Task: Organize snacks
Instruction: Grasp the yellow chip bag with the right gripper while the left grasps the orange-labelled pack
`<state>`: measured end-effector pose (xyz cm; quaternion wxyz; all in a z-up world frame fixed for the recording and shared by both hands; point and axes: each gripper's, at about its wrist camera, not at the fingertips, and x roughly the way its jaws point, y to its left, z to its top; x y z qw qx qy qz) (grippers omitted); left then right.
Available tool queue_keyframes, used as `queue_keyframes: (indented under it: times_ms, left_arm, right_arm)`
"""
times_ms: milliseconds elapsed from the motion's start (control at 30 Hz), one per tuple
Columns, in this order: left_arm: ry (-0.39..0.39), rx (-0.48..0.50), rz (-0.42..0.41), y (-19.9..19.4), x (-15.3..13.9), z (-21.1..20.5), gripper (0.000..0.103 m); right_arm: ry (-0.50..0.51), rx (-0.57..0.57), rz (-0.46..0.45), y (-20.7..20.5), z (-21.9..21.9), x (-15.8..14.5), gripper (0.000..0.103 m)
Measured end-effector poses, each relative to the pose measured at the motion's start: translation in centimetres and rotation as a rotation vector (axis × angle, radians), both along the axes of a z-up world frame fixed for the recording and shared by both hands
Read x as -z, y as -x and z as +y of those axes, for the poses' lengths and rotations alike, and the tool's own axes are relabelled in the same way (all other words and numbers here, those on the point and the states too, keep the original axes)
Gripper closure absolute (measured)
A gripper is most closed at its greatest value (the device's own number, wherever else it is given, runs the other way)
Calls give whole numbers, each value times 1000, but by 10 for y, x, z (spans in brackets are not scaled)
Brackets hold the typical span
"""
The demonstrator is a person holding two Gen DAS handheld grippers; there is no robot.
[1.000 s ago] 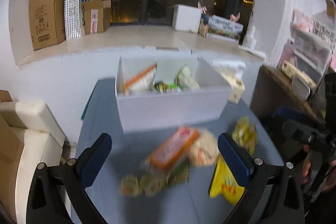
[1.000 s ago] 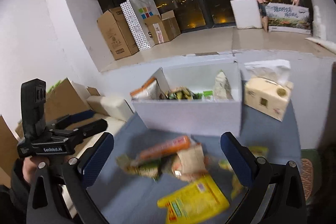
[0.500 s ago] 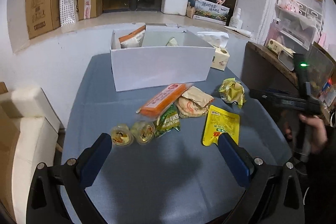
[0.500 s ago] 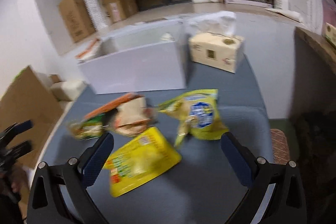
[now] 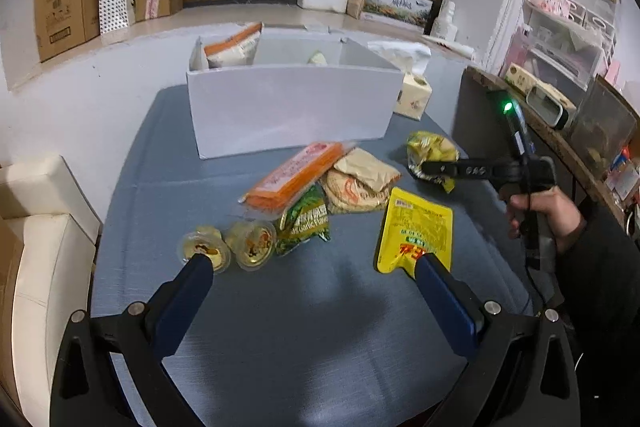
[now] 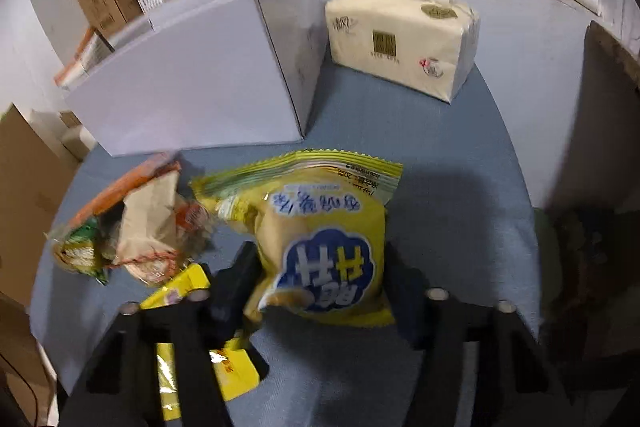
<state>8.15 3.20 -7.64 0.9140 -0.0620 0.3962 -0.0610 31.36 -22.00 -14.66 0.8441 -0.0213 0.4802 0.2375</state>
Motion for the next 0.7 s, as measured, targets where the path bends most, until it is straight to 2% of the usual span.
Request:
queue_keyframes:
  times_ms: [267,433,600,700]
  left_arm:
    - [39,6,42,-24,16,6,0]
    - [54,54,82,-68,22,8,0]
    - [15,121,130,-123,36,5,0]
    - [-52,128,168,-148,47,-1,0]
  right_arm:
    - [-52,-26,-85,35,-7,-32,50]
    - [-115,-24,-132,70,-13,-61,50]
    - [-218,17,-176,105,-27,-85,50]
    - [-216,26,-211,120,-28,-93,50]
